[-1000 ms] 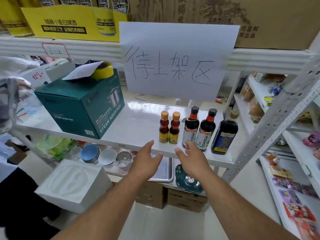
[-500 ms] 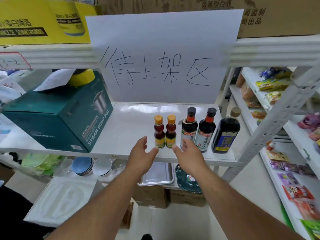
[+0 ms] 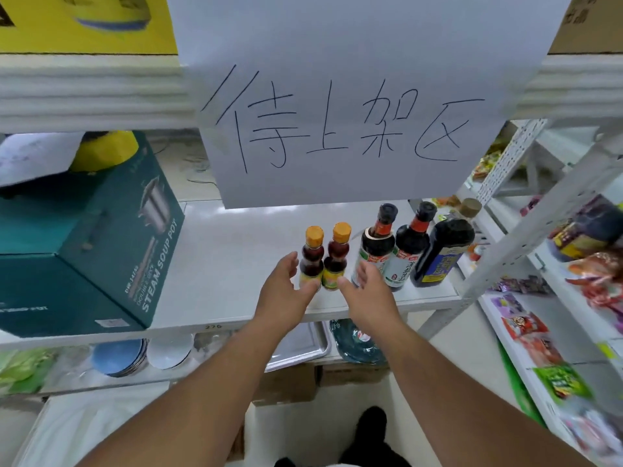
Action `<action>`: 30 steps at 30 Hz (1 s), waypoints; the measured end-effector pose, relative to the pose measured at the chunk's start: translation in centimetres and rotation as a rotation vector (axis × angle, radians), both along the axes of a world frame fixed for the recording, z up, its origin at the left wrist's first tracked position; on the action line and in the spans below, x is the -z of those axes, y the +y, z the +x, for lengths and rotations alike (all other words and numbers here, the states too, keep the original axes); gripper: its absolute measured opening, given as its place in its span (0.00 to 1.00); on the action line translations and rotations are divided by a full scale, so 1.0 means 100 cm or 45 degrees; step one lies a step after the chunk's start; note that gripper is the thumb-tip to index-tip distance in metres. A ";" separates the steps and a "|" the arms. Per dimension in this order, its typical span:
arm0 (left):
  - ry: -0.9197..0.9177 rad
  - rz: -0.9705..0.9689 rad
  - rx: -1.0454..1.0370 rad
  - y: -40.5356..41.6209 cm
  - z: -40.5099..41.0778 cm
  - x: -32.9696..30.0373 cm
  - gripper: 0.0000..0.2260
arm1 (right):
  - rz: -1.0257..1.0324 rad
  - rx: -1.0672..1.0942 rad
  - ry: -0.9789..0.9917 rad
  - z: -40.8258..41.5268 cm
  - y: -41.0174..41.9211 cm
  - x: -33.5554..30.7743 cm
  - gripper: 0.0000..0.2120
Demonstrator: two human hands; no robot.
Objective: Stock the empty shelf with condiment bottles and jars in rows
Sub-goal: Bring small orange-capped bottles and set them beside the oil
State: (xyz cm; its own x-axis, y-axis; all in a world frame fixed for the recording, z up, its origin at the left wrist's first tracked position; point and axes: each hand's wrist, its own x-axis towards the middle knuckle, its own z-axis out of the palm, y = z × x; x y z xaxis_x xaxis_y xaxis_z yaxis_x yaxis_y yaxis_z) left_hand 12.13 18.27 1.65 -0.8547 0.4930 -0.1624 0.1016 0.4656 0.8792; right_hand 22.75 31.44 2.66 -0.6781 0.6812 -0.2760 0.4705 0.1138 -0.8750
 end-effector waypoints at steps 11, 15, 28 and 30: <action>0.006 -0.007 0.050 0.028 -0.024 0.008 0.29 | 0.082 -0.046 -0.017 -0.038 0.013 0.014 0.31; 0.030 -0.021 0.028 0.033 -0.030 0.013 0.26 | 0.121 -0.005 0.031 -0.051 0.011 0.024 0.33; 0.092 0.023 0.020 0.021 -0.033 0.018 0.18 | 0.181 0.093 0.120 -0.061 0.001 0.030 0.18; 0.109 0.032 0.033 0.011 -0.032 0.012 0.19 | 0.193 0.075 0.131 -0.057 -0.006 0.024 0.18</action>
